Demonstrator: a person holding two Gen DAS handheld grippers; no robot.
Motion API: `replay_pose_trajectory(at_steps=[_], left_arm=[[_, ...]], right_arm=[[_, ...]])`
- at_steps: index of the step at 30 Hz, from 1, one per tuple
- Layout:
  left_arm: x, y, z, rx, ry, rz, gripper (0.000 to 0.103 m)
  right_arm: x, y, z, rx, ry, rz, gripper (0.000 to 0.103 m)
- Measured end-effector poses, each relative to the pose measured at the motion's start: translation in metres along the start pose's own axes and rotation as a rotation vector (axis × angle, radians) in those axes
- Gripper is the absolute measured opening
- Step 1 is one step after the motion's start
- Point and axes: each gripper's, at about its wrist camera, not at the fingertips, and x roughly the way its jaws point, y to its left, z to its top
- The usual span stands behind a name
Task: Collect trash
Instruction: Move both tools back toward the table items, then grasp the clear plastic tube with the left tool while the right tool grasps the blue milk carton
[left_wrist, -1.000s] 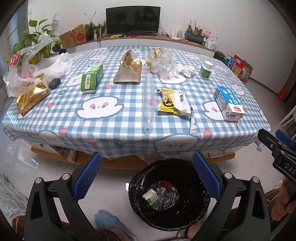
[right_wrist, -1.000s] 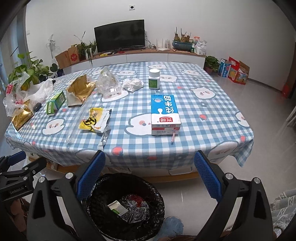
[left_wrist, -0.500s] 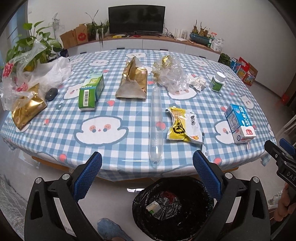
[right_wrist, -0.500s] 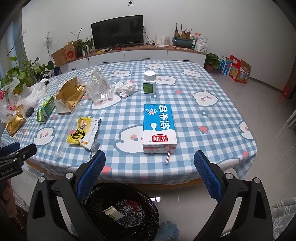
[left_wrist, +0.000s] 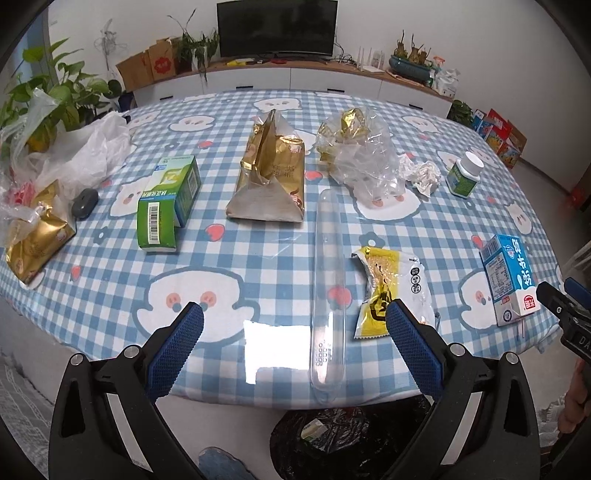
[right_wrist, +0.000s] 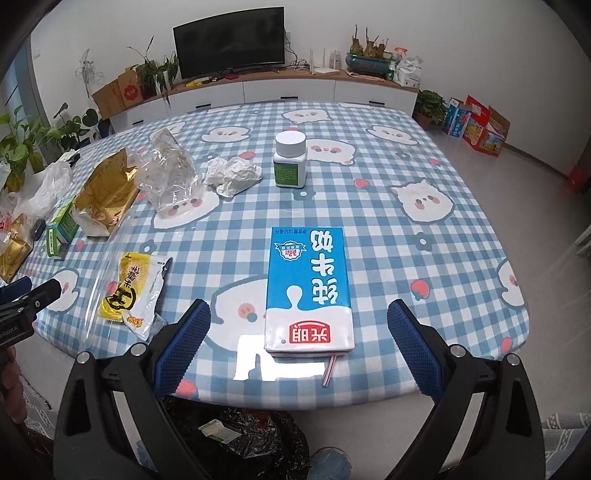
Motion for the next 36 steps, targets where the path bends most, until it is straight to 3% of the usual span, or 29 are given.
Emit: replay_pose_trajectory(at_steps=[12,24,36], left_arm=[[0.042,-0.001,0.025,0.01,0.066,0.02,0.095],[0.076,-0.012,0.028,0.019,0.149,0.021,0.081],[0.086,-0.02,0.023,0.016,0.192,0.0,0.046]], right_arm=[[0.047,-0.005,0.028,0.008,0.095,0.012,0.092],[0.071,-0.001,0.029,0.011,0.176,0.018,0.08],[0.08,-0.001,0.026,0.025,0.217,0.003,0.065]])
